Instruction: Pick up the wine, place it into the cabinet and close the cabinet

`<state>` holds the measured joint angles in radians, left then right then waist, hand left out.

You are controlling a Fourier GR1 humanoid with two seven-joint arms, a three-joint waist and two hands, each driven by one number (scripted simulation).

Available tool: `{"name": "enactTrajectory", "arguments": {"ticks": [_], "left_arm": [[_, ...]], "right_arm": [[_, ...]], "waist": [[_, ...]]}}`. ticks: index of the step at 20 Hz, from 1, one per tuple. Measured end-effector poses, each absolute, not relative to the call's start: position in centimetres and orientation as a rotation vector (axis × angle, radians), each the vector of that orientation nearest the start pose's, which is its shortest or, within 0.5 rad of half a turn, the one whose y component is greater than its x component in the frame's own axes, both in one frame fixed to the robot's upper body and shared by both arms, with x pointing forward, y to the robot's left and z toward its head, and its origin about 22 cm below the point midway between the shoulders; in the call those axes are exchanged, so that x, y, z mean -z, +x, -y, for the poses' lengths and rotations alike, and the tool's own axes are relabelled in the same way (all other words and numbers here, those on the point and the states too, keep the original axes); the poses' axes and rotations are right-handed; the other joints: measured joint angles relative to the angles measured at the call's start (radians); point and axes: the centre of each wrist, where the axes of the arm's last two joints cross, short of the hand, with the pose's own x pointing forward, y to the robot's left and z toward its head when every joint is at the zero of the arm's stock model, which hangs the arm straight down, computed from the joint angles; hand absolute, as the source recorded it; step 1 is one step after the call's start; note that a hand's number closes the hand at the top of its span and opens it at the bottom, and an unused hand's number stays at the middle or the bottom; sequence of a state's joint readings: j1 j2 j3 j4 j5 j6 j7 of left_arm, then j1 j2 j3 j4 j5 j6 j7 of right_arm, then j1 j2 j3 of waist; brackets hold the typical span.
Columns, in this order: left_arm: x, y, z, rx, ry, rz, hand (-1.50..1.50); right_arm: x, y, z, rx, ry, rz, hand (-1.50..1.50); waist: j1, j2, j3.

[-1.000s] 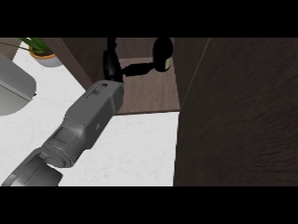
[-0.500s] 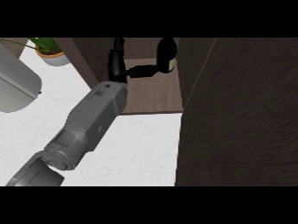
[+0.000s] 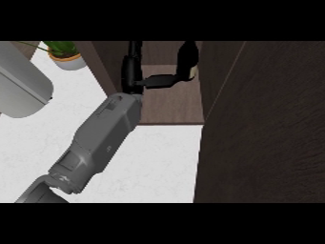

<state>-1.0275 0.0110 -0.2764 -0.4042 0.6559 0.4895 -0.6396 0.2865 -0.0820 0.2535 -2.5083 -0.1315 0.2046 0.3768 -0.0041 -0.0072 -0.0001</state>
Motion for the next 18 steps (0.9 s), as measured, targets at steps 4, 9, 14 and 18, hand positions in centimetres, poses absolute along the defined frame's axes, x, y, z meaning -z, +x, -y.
{"name": "enactTrajectory", "arguments": {"ticks": [4, 9, 14, 18], "left_arm": [[-3.7, 40.9, -8.6, -0.131, 0.015, 1.878, -1.5], [-4.1, 39.3, -8.5, -0.136, -0.034, 1.88, -1.5], [-3.4, 36.1, -8.2, -0.136, -0.104, 1.875, -1.5], [-2.6, 32.5, -8.3, -0.16, -0.151, 1.868, -1.5]], "right_arm": [[-16.2, 11.8, 21.2, -0.315, 0.317, 1.842, -1.5], [-16.2, 11.8, 21.0, -0.304, 0.318, 1.838, -1.5], [-16.2, 11.7, 20.8, -0.305, 0.325, 1.834, -1.5], [-16.2, 11.8, 20.8, -0.3, 0.323, 1.843, -1.5]], "waist": [[0.011, -0.006, 0.0], [0.018, -0.009, 0.0], [0.021, -0.01, 0.0], [0.022, -0.009, 0.0]]}}
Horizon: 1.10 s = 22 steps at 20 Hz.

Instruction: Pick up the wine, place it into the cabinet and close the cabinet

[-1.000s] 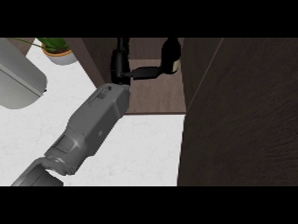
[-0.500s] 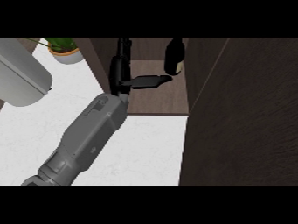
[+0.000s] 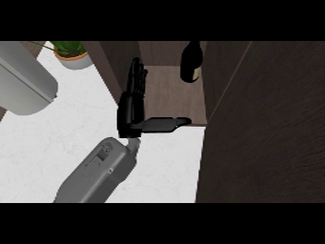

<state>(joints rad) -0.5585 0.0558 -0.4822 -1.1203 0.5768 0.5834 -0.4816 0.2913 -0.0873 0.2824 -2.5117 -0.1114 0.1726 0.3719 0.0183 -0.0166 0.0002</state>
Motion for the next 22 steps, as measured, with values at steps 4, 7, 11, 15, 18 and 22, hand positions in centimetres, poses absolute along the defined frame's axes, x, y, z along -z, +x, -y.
{"name": "enactTrajectory", "arguments": {"ticks": [4, 7, 11, 15, 18, 22], "left_arm": [[-2.5, 29.2, -9.1, -0.167, -0.171, 1.877, -1.5], [-3.1, 27.0, -9.2, -0.177, -0.188, 1.882, -1.5], [-2.8, 23.6, -9.9, -0.197, -0.206, 1.883, -1.5], [-2.9, 21.6, -11.0, -0.199, -0.203, 1.891, -1.5], [-2.7, 20.0, -12.0, -0.209, -0.178, 1.894, -1.5], [-2.7, 18.2, -14.1, -0.209, -0.159, 1.899, -1.5]], "right_arm": [[-16.2, 11.8, 20.5, -0.301, 0.332, 1.845, -1.5], [-16.4, 11.9, 20.5, -0.312, 0.328, 1.841, -1.5], [-16.5, 11.9, 20.6, -0.331, 0.319, 1.831, 1.5], [-16.4, 11.7, 20.5, -0.467, 0.338, 1.778, 1.5], [-16.1, 11.3, 20.0, -0.585, 0.398, 1.725, 1.5], [-15.8, 10.8, 19.1, -0.679, 0.49, 1.667, 1.5]], "waist": [[-0.005, 0.004, 0.0], [-0.009, 0.006, 0.0], [-0.013, 0.008, 0.0], [-0.016, 0.009, 0.0], [-0.015, 0.008, 0.0], [-0.01, 0.008, -0.001]]}}
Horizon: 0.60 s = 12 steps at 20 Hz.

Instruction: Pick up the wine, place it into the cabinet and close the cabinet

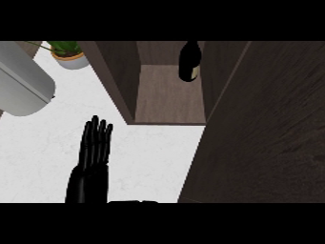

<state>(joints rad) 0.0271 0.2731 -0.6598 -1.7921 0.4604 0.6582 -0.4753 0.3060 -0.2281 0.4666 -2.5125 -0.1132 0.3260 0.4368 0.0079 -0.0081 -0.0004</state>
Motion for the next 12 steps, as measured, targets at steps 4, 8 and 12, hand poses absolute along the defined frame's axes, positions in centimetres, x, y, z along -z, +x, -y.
{"name": "enactTrajectory", "arguments": {"ticks": [4, 8, 12], "left_arm": [[-2.7, 16.8, -16.5, -0.195, -0.134, 1.902, -1.5], [-3.2, 15.6, -18.4, -0.195, -0.123, 1.901, -1.5], [-4.0, 14.9, -20.7, -0.209, -0.112, 1.914, -1.5]], "right_arm": [[-15.9, 10.7, 18.7, -0.716, 0.522, 1.659, 1.5], [-16.3, 10.9, 18.3, -0.75, 0.524, 1.667, 1.5], [-16.6, 11.2, 17.9, -0.752, 0.512, 1.658, 1.5]], "waist": [[0.003, 0.0, -0.001], [0.007, -0.001, -0.003], [0.013, -0.001, -0.004]]}}
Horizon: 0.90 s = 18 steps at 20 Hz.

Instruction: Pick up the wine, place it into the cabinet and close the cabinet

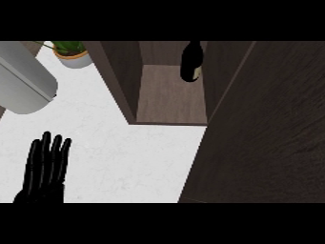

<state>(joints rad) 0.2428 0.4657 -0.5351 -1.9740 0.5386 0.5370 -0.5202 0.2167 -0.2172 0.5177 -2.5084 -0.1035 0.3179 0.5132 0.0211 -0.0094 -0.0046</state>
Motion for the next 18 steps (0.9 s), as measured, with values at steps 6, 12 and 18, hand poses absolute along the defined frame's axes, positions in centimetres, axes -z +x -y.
{"name": "enactTrajectory", "arguments": {"ticks": [6, 12, 18], "left_arm": [[-4.4, 13.8, -23.4, -0.214, -0.115, 1.915, -1.5], [-5.3, 12.7, -26.2, -0.217, -0.123, 1.918, -1.5], [-6.3, 12.2, -29.0, -0.199, -0.146, 1.925, -1.5]], "right_arm": [[-17.0, 11.7, 14.9, -0.731, 0.593, 1.628, 1.5], [-17.9, 12.0, 11.0, -0.722, 0.67, 1.629, 1.5], [-19.0, 12.9, 8.5, -0.724, 0.684, 1.665, 1.5]], "waist": [[0.016, -0.001, -0.002], [0.028, 0.0, -0.002], [0.04, 0.003, -0.002]]}}
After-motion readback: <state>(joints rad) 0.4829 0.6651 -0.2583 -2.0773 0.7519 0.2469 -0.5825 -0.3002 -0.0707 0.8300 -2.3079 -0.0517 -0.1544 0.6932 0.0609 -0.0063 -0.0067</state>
